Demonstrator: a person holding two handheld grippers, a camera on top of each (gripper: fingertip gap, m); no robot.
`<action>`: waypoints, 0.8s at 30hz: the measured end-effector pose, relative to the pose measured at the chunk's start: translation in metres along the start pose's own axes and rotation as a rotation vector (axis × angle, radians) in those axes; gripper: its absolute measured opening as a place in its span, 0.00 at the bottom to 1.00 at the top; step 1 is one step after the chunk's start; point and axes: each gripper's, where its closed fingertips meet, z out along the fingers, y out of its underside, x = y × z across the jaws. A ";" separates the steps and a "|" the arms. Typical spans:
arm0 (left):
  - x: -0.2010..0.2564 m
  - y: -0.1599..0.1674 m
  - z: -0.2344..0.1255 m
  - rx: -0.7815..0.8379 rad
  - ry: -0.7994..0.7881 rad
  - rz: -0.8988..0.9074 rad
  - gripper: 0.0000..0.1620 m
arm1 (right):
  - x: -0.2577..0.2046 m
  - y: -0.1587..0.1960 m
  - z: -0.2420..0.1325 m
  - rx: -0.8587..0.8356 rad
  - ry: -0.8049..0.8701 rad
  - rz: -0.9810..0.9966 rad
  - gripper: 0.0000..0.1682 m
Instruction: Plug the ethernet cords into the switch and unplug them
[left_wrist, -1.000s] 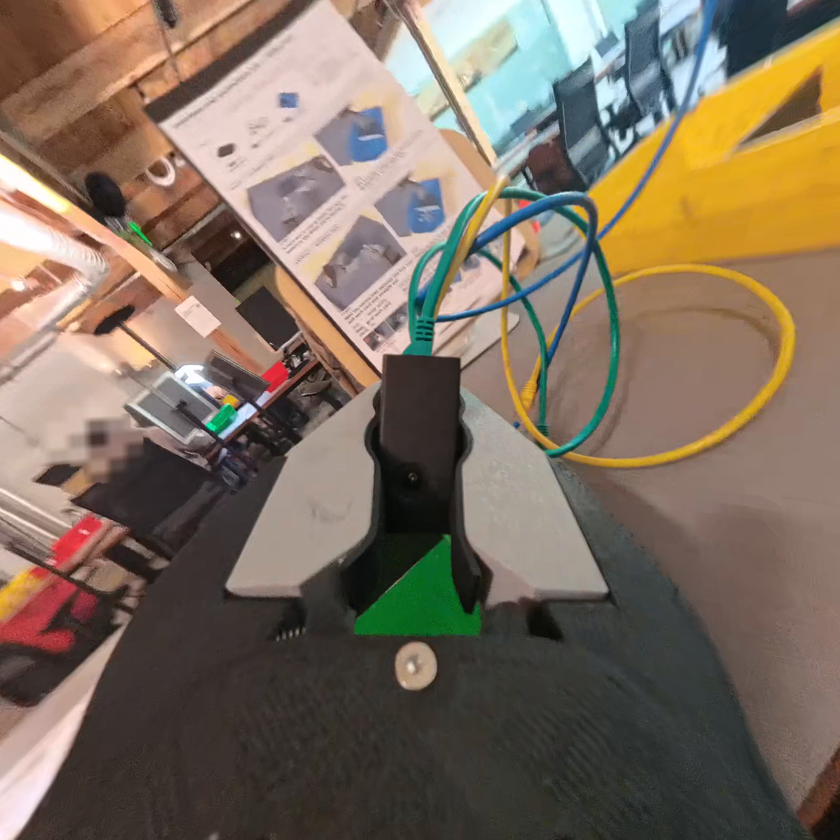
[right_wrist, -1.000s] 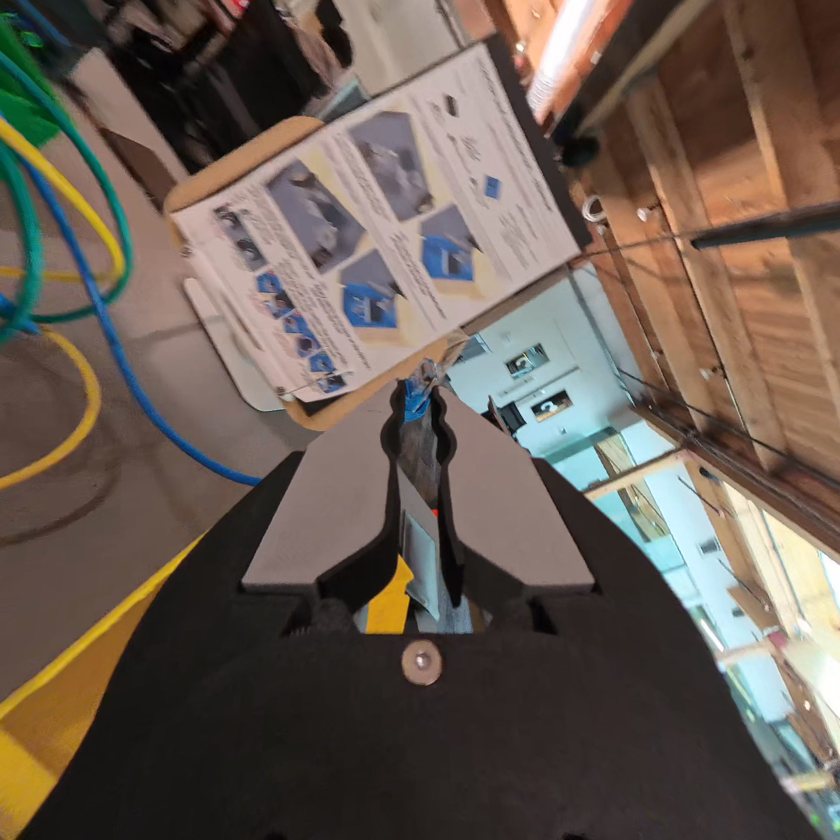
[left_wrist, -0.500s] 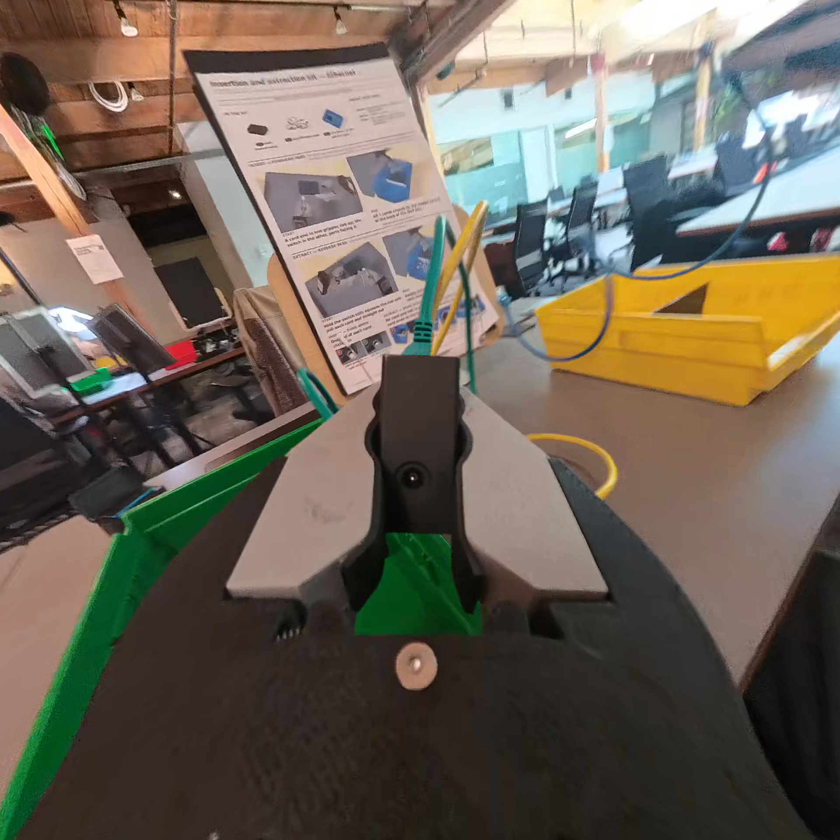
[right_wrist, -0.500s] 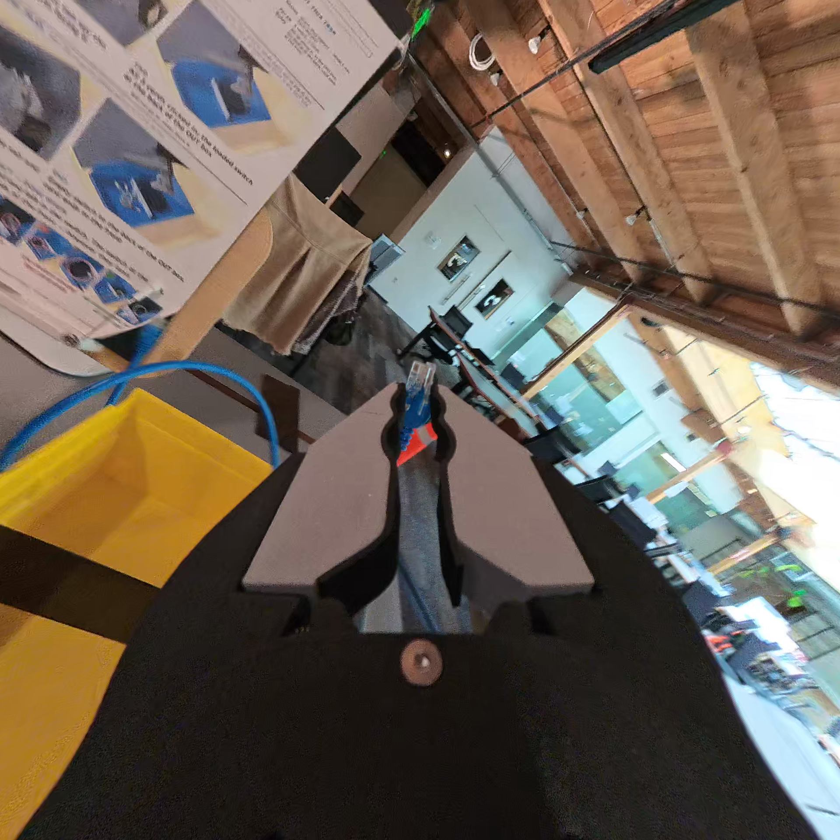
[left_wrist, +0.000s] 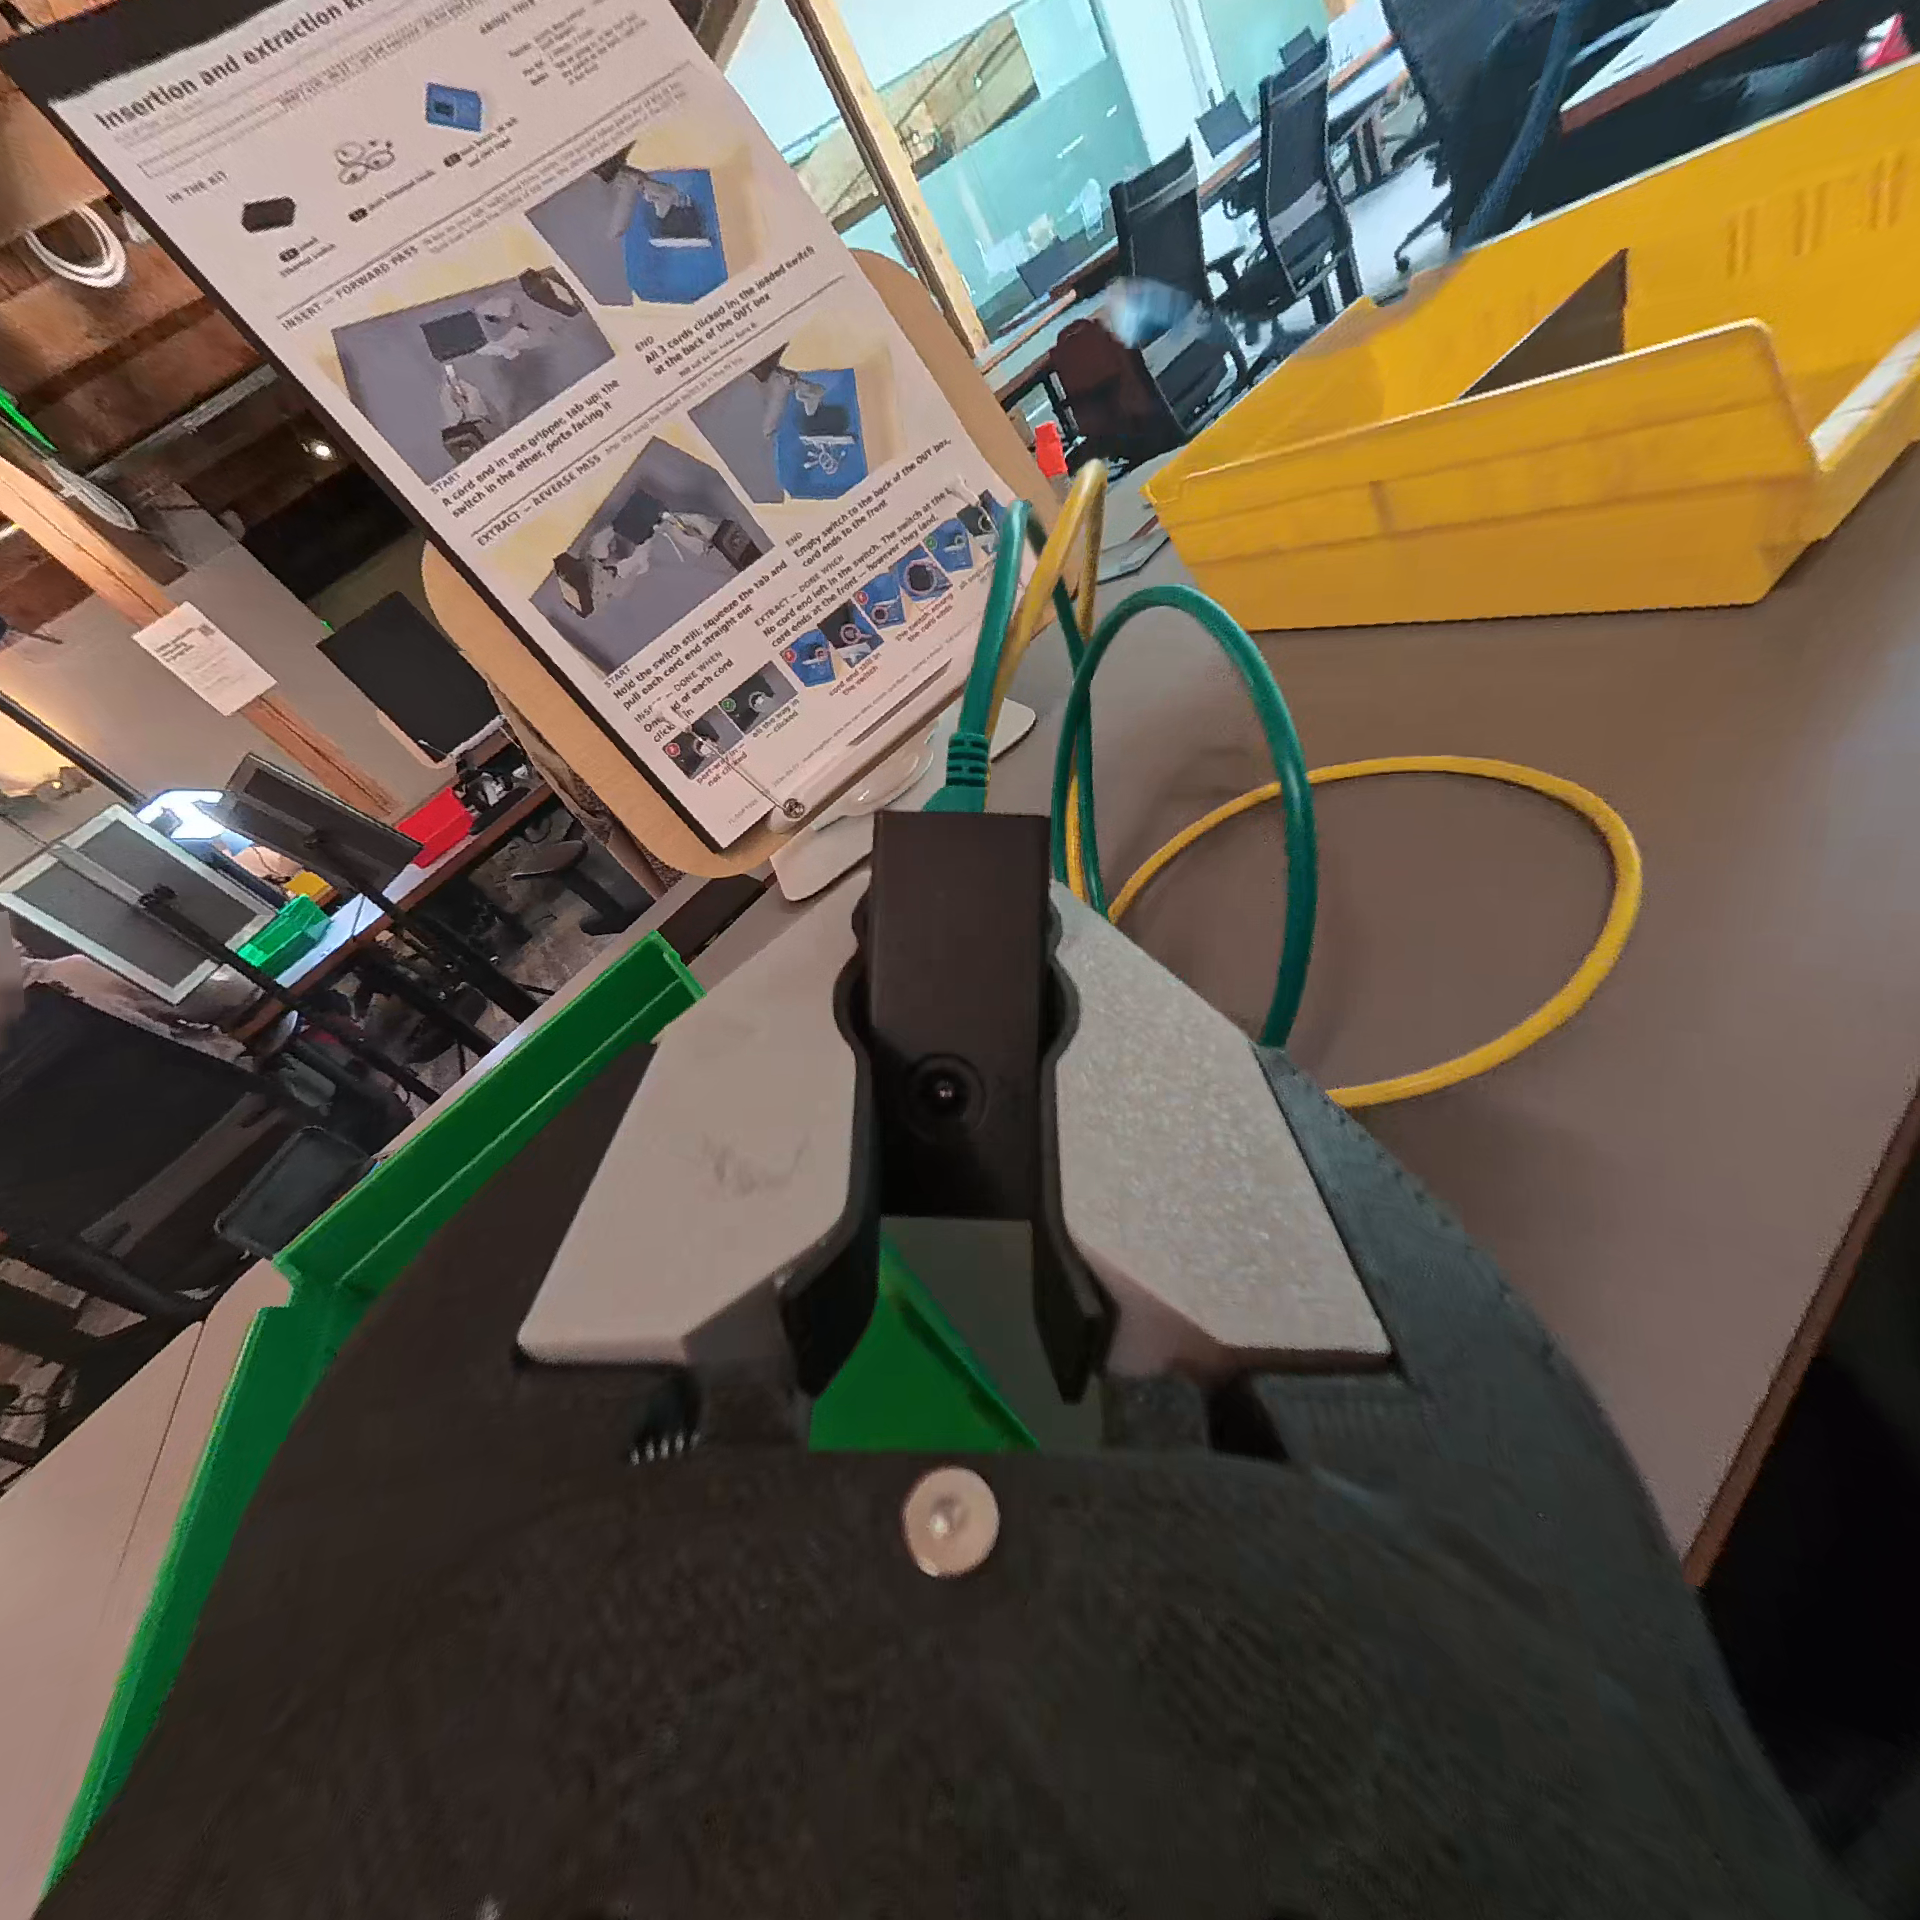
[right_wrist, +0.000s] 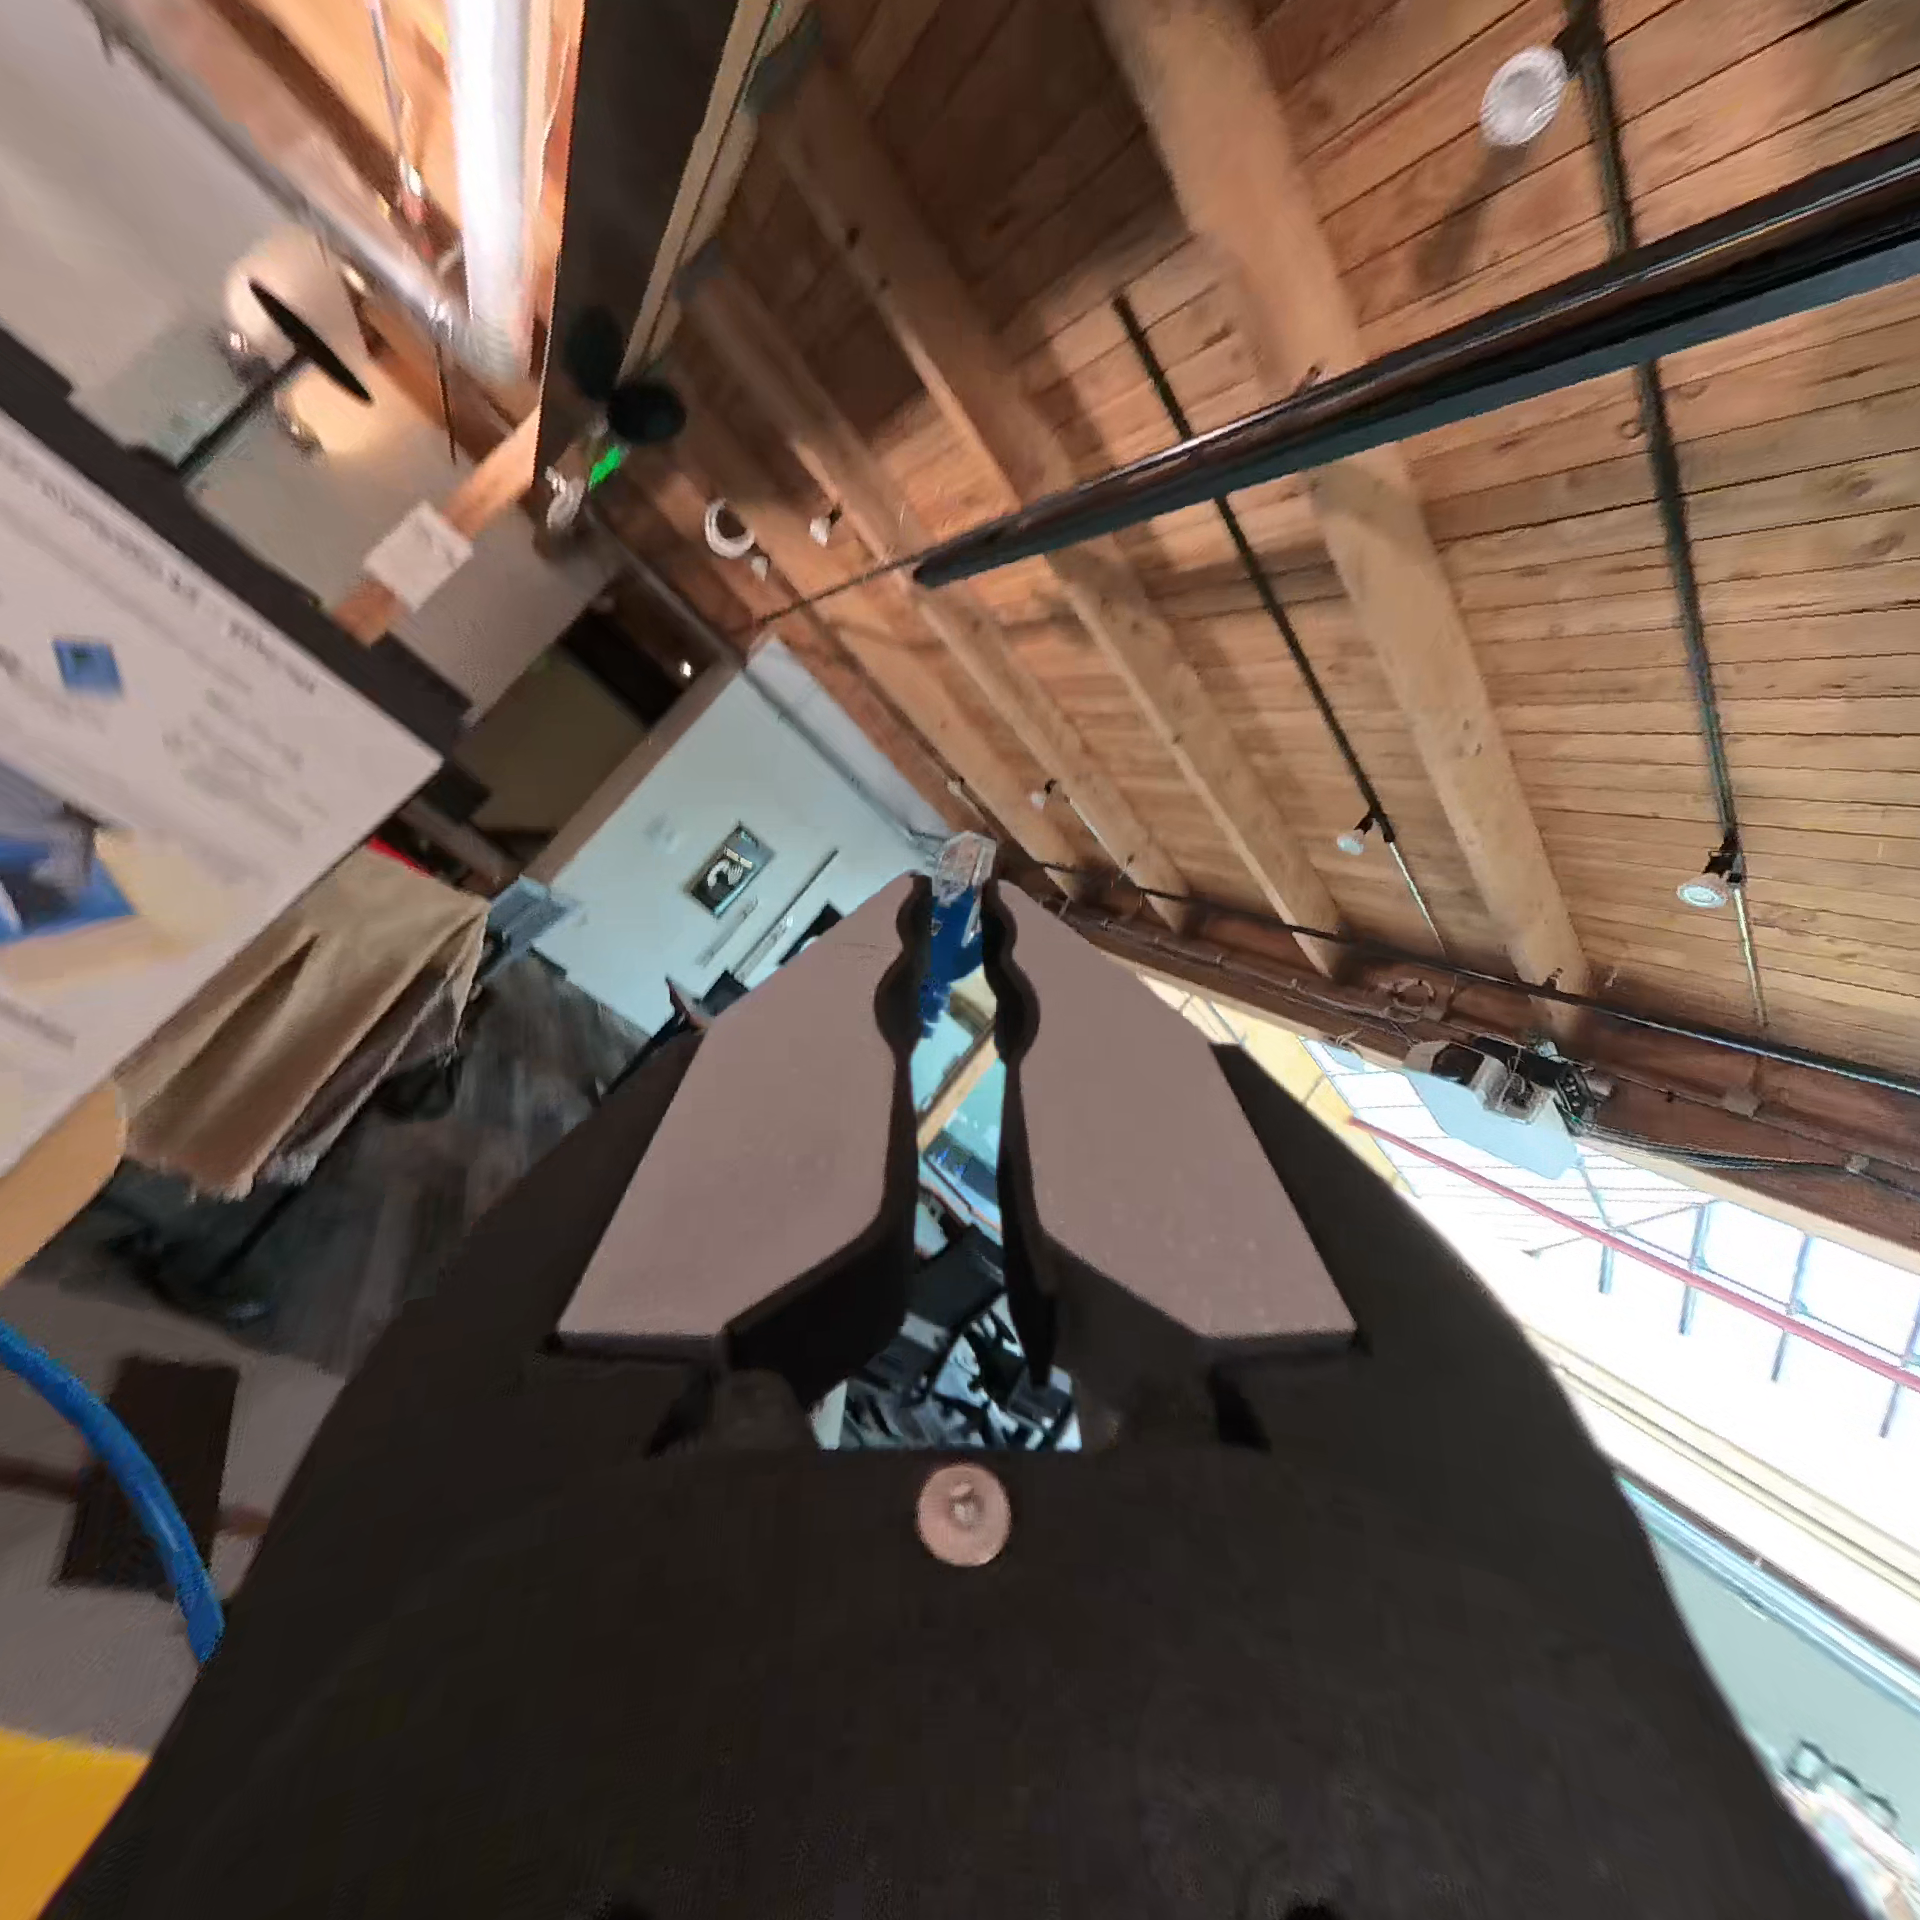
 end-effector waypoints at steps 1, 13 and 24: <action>0.000 0.002 0.001 -0.009 -0.002 0.005 0.17 | 0.009 -0.012 -0.001 0.016 0.016 0.000 0.03; -0.004 -0.002 -0.006 0.000 -0.009 0.016 0.16 | -0.010 0.029 0.007 -0.247 -0.242 -0.275 0.02; -0.009 0.004 -0.005 -0.014 -0.015 0.003 0.16 | -0.061 0.104 -0.016 -0.416 -0.539 -0.260 0.02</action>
